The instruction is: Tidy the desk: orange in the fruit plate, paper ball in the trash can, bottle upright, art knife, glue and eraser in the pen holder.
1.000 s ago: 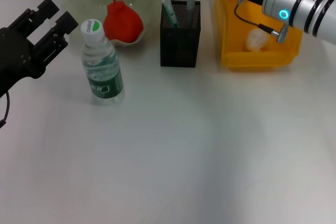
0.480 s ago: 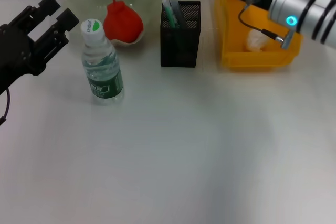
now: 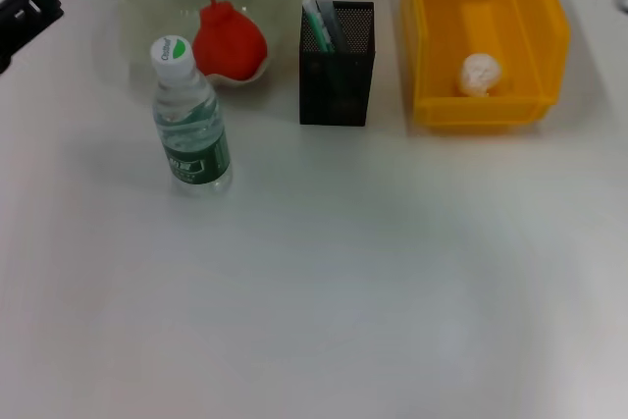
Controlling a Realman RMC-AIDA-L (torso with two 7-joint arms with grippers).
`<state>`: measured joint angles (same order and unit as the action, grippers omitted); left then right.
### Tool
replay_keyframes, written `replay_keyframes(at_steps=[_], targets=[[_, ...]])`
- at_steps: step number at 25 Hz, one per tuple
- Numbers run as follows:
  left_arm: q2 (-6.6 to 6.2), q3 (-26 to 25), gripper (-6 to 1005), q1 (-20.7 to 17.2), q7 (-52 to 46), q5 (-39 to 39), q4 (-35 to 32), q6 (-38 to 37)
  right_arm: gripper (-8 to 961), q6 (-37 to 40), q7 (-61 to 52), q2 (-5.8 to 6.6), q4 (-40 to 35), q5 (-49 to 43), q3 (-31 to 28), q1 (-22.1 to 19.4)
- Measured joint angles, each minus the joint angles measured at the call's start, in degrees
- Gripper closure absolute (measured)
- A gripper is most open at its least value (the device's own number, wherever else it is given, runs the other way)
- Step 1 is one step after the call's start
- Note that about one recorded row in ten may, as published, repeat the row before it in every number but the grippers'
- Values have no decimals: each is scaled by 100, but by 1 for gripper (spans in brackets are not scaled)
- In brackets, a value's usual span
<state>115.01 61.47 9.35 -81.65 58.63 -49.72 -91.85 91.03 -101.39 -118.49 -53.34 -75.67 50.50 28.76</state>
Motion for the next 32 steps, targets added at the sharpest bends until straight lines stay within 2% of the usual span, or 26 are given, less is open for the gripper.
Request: replay_keyframes(at_steps=[1,3,4,6,9,11,13,14,15,16,17,19,22,26,28,32], targets=[[-113,-41,392,22,-396,139,-259,-221,286,391,-329,75,-374,-21,-61,-137],[-216,-76,392,86,-665,266,-406,-490,270,603,-472,115,-468,-50,-99,-158],[-216,-76,363,86,-665,266,-406,-490,262,785,-599,155,-518,-104,-143,-158],[-365,-176,306,267,-1176,563,-601,-1018,245,1211,-956,258,-606,-597,-280,-34],[-390,-214,221,359,-1409,749,-666,-1202,221,1327,-1081,292,-634,-1112,-324,66],[-350,-245,216,503,-1719,1162,-762,-1361,205,1295,-1095,291,-639,-1702,-324,144],[-350,-245,212,503,-1719,1162,-762,-1361,188,1263,-1094,280,-642,-1847,-322,150],[-168,-269,210,660,-1853,1755,-815,-1304,180,1234,-1075,263,-642,-1959,-316,155],[-168,-269,207,660,-1853,1755,-815,-1304,172,1206,-1040,250,-642,-2021,-312,155],[-30,-329,205,776,-1880,2117,-777,-1196,164,1131,-932,205,-620,-2146,-270,157],[-30,-329,205,776,-1880,2117,-777,-1196,155,1131,-932,205,-620,-2146,-270,157],[213,-500,206,1020,-1922,2895,-684,-1017,136,1061,-774,139,-599,-2271,-229,157],[305,-657,207,1089,-1858,3234,-637,-1004,127,1006,-582,-8,-559,-2731,-206,214],[305,-682,208,1059,-1695,3301,-464,-1004,127,897,-391,-44,-284,-2874,-206,258],[288,-690,208,1042,-1615,3354,-395,-1005,127,795,-317,8,17,-2886,-208,304],[278,-691,209,1060,-1595,3356,-393,-1006,127,780,-313,35,63,-2891,-229,319]])
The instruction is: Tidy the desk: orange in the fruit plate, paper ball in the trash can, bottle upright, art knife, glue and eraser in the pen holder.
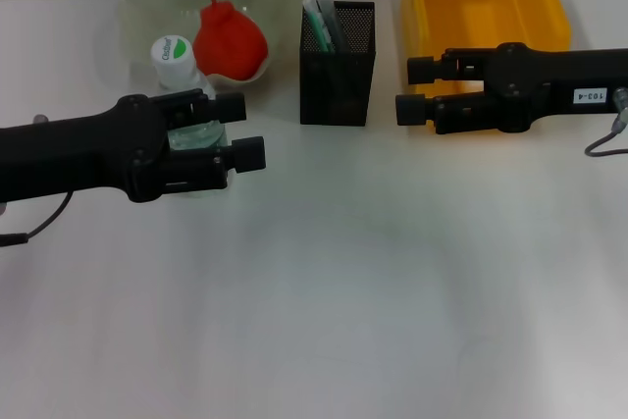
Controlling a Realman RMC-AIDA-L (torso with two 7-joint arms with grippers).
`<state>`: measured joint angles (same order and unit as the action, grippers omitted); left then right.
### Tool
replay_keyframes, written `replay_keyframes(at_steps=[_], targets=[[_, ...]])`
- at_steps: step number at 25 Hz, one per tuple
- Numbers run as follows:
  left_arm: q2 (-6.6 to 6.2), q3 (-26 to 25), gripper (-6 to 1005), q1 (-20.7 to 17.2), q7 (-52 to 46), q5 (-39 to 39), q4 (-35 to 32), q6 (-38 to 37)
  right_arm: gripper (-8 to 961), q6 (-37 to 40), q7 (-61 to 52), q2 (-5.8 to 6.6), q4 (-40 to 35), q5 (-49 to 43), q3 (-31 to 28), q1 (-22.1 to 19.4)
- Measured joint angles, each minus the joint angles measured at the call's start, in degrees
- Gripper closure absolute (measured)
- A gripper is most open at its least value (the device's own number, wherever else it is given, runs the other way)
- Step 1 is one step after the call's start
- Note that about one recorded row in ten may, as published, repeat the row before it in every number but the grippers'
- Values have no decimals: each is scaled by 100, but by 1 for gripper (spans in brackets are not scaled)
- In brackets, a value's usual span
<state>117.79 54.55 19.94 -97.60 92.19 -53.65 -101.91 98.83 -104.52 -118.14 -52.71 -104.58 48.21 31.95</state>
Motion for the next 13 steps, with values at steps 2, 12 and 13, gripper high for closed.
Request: replay_keyframes(at_steps=[2,12,13], targets=[[-1,0,210,13,2,1,1,0,127,-1,2,8,4,-1,-11,1],[5,-6,212,32,9,1,7,21,127,0,2,29,68,-10,-4,14],[7,-10,212,19,9,1,6,23,127,0,2,29,68,-10,-4,14]])
